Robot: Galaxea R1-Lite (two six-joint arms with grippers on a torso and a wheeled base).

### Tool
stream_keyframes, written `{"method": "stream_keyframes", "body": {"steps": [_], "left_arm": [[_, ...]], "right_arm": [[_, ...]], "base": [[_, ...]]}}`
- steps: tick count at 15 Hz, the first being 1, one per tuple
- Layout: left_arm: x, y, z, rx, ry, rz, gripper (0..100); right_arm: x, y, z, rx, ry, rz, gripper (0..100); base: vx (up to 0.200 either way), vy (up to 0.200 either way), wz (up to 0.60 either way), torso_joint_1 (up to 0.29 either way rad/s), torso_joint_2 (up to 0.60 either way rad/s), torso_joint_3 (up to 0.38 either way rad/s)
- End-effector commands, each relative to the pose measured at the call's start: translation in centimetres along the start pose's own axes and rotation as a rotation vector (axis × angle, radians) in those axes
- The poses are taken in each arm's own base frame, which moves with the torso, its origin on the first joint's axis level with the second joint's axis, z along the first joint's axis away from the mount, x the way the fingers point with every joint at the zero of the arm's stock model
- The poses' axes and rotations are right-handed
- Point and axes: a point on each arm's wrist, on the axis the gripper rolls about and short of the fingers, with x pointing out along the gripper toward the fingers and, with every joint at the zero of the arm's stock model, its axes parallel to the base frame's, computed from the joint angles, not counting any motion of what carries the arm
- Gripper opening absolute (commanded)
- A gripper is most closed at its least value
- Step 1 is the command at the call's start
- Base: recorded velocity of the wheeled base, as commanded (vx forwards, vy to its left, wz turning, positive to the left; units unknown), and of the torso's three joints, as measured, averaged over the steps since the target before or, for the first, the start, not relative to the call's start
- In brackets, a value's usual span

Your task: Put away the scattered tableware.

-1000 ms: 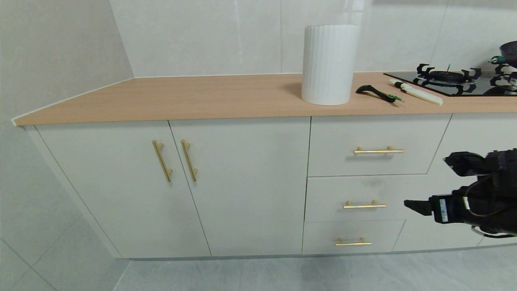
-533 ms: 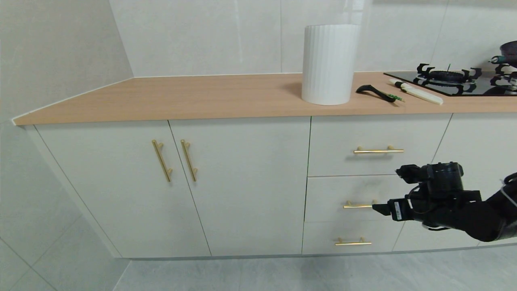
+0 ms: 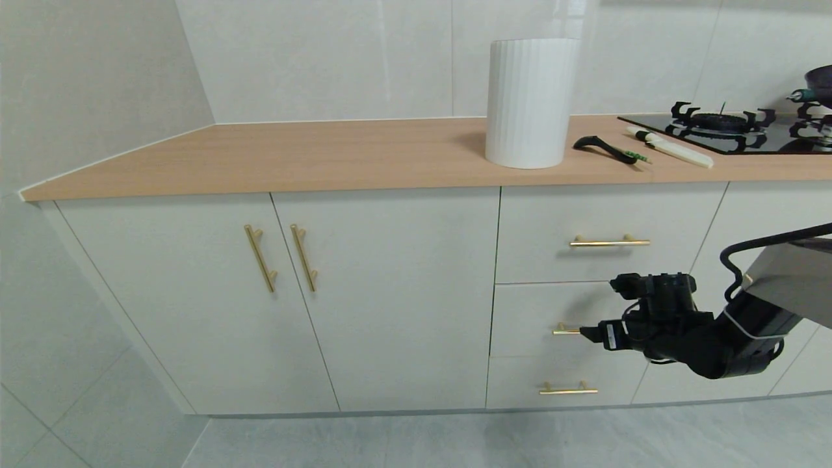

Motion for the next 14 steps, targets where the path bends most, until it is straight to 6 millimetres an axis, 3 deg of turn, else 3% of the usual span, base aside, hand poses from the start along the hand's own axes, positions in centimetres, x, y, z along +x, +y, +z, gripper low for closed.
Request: {"method": "stream_keyframes", "body": {"steps": [1,10,14], "left_arm": [[0.0,0.0,0.0,0.0,0.001,0.0,100],[0.0,0.0,0.0,0.0,0.001,0.0,100],[0.0,0.0,0.0,0.0,0.001,0.0,100]], "right_arm": [[1.8,-0.2,-0.2,0.002,-0.004,-0.007,100],[6.5,-1.1,-0.7,0.016,-0.056,-0.083,100],[7.4,-1.2,-1.0,0.014,-0.06,-0.106,100]], "base": [[0.0,0.0,0.0,0.0,0.0,0.0],[0.0,0.0,0.0,0.0,0.0,0.0],[0.0,0.0,0.0,0.0,0.0,0.0]]}}
